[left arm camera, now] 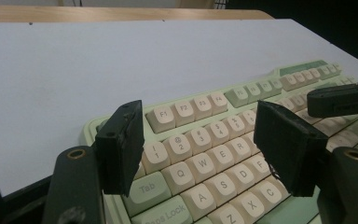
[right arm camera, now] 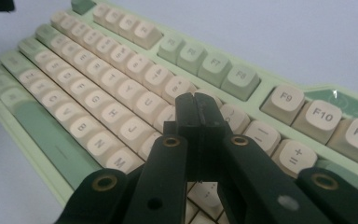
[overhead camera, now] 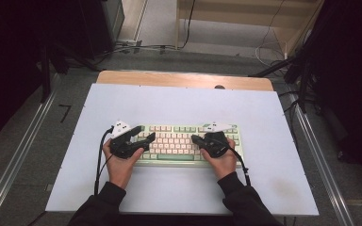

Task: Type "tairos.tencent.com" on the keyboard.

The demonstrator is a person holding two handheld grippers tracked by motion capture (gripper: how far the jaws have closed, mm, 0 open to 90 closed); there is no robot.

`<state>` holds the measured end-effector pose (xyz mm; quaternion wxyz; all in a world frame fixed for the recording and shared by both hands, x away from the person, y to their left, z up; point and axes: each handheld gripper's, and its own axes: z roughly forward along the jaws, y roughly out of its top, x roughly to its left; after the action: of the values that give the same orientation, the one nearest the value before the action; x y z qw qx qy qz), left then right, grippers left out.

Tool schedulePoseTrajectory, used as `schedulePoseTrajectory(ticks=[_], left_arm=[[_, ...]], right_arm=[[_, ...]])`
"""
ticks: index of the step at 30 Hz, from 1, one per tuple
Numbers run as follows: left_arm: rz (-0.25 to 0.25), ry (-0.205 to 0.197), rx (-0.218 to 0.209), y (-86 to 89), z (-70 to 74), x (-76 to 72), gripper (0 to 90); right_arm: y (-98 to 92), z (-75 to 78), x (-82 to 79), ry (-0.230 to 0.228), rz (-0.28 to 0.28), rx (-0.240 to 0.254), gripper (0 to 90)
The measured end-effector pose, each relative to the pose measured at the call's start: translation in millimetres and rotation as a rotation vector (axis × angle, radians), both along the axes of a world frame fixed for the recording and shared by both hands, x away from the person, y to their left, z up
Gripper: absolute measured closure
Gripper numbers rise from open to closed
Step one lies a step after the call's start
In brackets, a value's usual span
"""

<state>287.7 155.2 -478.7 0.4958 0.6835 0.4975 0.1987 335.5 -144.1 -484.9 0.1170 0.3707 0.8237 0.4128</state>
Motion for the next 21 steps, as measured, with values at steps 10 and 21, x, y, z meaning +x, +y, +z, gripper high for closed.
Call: schedulePoseTrajectory(ticks=[10,21], left_arm=[[-0.005,0.001,0.002,-0.6,0.4,-0.6,33.6],[-0.016,0.002,0.003,-2.5,0.6,-1.3,33.7]], right_arm=[[-0.1,10.1,-9.3,-0.016,0.030,0.018,88.0],[0.7,12.5,-17.7,-0.018,0.054,0.022,88.0]])
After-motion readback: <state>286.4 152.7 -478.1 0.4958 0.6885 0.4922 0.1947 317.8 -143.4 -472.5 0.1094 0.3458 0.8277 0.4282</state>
